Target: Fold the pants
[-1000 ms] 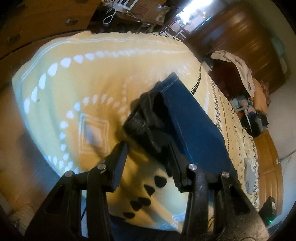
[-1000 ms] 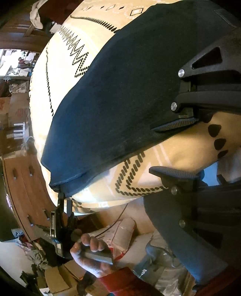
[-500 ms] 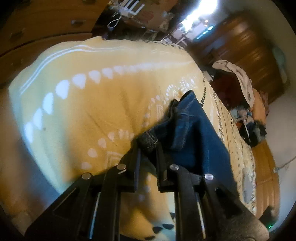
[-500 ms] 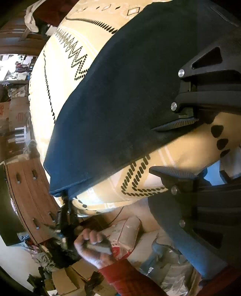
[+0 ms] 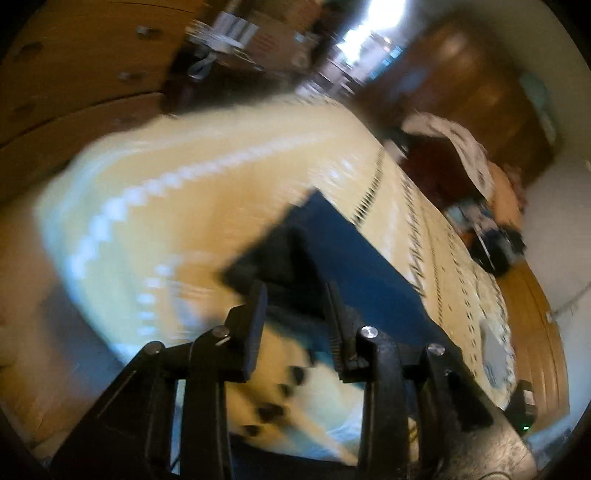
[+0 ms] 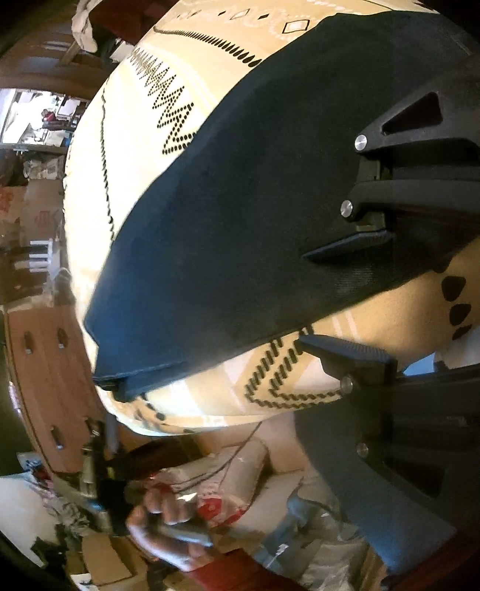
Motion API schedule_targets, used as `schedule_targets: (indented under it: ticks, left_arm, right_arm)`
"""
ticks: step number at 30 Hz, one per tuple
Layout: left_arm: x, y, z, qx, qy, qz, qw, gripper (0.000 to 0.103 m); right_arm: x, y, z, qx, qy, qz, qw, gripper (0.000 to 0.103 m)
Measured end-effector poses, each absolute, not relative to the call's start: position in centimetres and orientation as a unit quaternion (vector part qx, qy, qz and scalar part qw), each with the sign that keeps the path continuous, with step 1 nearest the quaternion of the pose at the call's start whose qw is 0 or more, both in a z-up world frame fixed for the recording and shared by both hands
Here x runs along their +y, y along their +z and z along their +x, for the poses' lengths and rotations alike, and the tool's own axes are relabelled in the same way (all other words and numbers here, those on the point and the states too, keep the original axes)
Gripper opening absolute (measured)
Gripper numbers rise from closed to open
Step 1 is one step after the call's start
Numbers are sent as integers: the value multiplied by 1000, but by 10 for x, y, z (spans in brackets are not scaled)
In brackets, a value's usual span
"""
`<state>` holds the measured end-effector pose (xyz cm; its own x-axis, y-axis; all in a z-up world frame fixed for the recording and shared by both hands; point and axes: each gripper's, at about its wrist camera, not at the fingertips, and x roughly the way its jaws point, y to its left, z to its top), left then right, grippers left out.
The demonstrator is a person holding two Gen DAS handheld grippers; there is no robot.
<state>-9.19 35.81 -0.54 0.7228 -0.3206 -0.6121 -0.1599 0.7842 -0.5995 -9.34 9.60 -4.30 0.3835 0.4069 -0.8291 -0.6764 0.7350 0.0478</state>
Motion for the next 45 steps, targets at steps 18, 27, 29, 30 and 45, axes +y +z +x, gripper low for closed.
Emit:
schedule_targets:
  ticks: [18, 27, 29, 30, 45]
  left_arm:
    - [335, -20, -45, 410, 1, -299, 862, 3]
    - [331, 48, -30, 297, -107, -346, 883, 3]
    - [340, 58, -53, 254, -125, -361, 889, 3]
    - [345, 54, -61, 249, -120, -363, 890, 3]
    - [375, -58, -75, 355, -35, -399, 845, 5]
  right_arm:
    - [88, -45, -90, 437, 320, -148, 827, 12]
    - [65, 2, -87, 404, 322, -97, 851, 11]
    - [66, 8, -91, 402, 334, -98, 847, 11]
    - [69, 6, -92, 406, 338, -101, 843, 11]
    - [83, -49, -90, 476, 350, -96, 801, 13]
